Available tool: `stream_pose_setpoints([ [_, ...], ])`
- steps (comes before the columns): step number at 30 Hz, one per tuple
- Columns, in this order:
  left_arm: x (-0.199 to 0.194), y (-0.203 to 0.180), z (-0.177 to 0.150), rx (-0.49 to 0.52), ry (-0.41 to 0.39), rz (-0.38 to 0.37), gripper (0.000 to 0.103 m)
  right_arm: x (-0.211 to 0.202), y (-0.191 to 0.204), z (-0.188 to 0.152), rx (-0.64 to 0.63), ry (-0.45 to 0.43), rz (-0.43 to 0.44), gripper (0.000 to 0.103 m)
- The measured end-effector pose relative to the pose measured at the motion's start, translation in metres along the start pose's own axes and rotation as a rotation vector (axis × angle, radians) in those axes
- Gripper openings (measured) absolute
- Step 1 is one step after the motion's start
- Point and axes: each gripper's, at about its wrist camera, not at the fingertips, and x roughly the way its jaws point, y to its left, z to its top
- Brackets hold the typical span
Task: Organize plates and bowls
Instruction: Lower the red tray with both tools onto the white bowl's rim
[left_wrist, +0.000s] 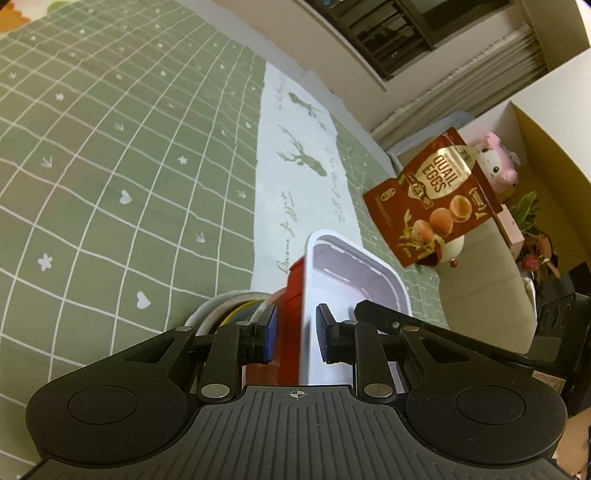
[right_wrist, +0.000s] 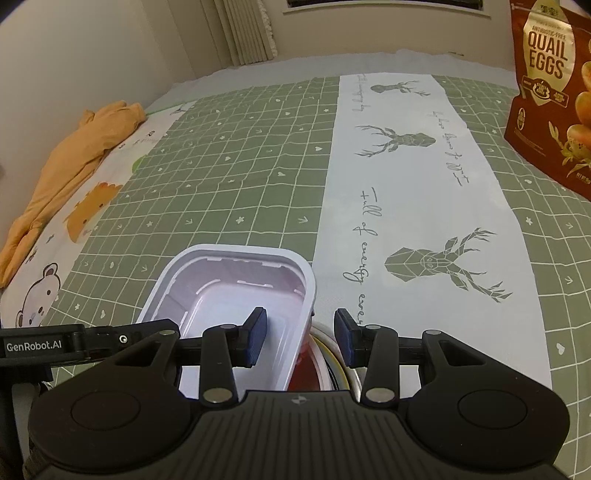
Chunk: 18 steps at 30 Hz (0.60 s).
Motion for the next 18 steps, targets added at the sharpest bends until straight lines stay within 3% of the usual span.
stream_pose_setpoints([
  [14, -0.011, -0.027, -0.013, 0.090, -0.015, -0.014, 0.025, -0.029, -0.006, -0.023, 0.009, -0.007, 0.055, 0.040],
  [18, -0.006, -0.036, -0.016, 0.128, -0.016, 0.004, 0.025, -0.028, -0.004, -0.023, -0.001, -0.007, 0.034, 0.040],
])
